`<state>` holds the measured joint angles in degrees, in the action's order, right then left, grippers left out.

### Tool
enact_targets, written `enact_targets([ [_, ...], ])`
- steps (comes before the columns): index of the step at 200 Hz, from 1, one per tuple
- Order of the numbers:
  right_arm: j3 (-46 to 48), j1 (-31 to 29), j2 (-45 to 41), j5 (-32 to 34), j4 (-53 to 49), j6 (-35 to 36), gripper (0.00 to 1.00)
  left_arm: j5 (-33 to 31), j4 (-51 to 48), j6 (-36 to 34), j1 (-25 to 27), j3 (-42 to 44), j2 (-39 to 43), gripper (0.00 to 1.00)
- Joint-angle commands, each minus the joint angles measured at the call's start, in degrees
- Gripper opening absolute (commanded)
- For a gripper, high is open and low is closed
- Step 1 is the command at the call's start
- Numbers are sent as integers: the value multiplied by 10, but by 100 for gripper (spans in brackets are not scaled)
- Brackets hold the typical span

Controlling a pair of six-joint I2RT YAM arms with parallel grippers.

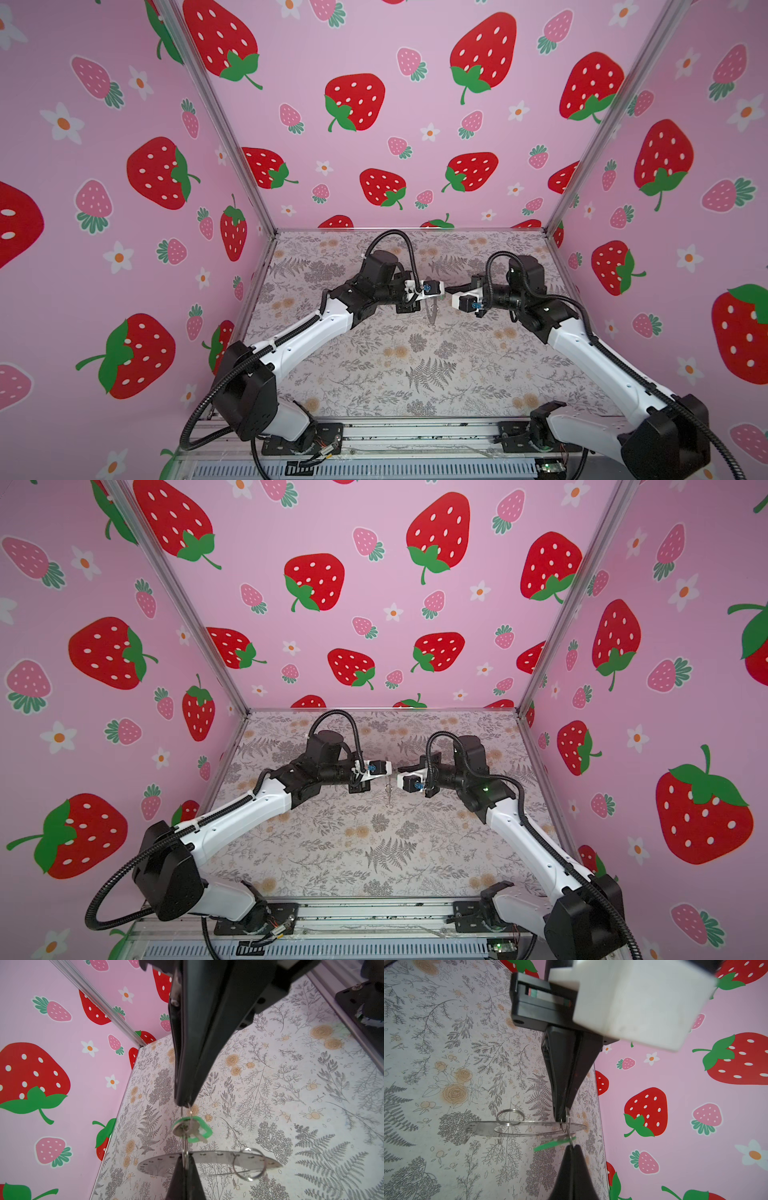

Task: Put the keys on the keyring
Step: 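Hold the key's ring against the split ring held by the left gripper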

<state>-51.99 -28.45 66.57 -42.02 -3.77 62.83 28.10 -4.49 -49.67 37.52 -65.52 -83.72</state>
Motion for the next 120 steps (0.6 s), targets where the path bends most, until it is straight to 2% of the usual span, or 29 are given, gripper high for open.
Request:
enact_targets([
  [1,12,-5,-11,-16,5,-8,0,27,37,-4,4,11,26,0],
  [46,26,-5,-28,-17,39,-40,0,51,32,-13,4,28,41,0],
  [120,22,-11,-32,-17,44,-45,0,53,26,-17,4,23,41,0],
])
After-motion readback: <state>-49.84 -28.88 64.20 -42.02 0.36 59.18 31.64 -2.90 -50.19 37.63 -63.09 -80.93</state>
